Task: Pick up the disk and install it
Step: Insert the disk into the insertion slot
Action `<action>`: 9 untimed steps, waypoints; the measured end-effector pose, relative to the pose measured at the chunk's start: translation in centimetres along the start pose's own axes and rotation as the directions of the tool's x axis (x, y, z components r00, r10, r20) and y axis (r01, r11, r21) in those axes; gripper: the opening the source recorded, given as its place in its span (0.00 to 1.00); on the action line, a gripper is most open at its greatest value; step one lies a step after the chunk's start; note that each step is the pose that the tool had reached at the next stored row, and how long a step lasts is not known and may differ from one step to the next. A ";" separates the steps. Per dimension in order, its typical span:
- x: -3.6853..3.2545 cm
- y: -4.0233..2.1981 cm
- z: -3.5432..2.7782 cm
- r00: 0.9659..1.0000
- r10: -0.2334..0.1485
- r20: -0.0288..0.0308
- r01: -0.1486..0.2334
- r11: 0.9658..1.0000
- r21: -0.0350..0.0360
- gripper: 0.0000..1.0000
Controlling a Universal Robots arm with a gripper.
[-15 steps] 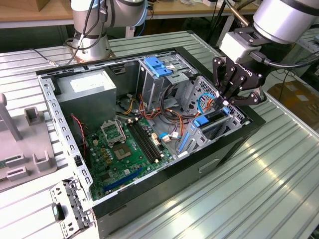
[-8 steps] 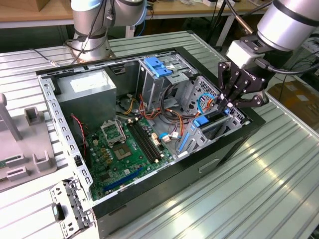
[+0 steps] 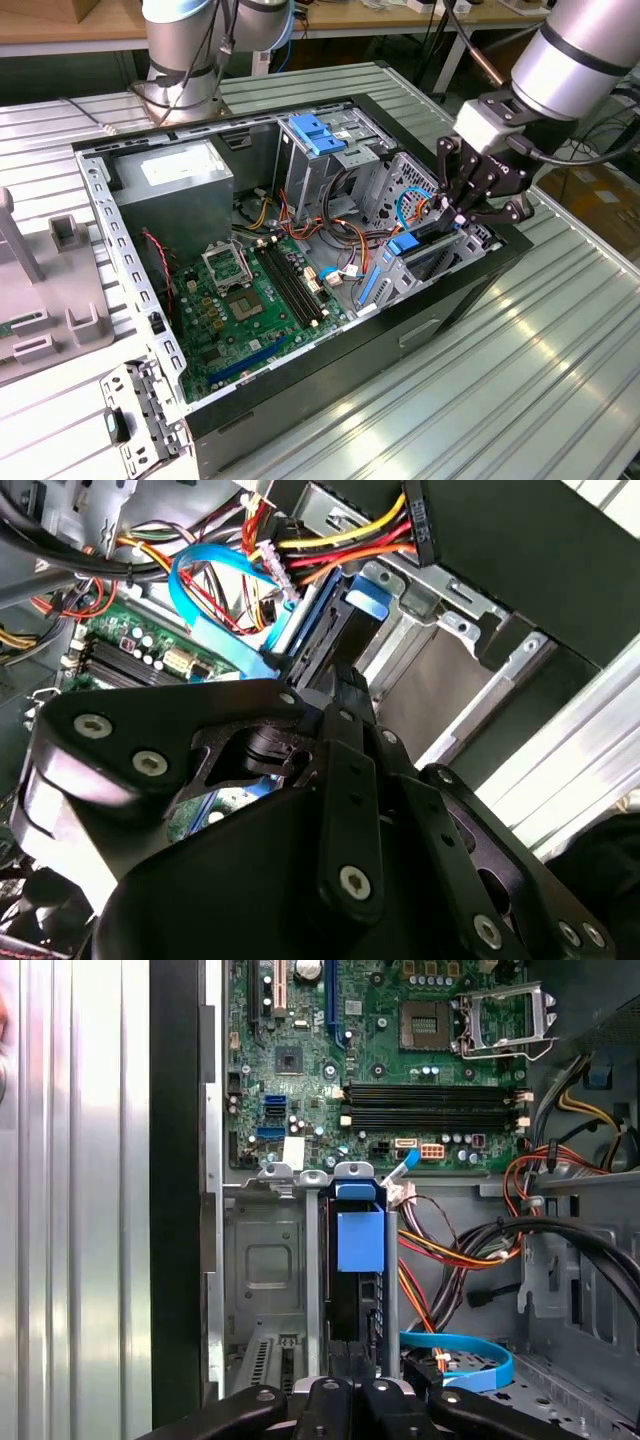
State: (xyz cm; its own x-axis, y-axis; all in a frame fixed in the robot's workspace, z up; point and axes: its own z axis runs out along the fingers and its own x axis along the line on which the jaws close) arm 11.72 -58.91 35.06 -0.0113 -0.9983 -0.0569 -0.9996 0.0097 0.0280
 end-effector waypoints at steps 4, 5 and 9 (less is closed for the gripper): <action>0.05 -0.67 0.92 1.000 0.000 0.000 0.000 1.000 -0.001 0.11; 0.06 -0.73 1.09 1.000 0.000 0.000 0.000 1.000 -0.002 0.11; 0.10 -0.76 1.78 1.000 0.000 -0.002 0.000 1.000 -0.002 0.11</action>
State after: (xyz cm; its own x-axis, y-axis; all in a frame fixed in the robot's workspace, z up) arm 12.43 -58.91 33.26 -0.0115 -0.9984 -0.0552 -0.9995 0.0099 0.0297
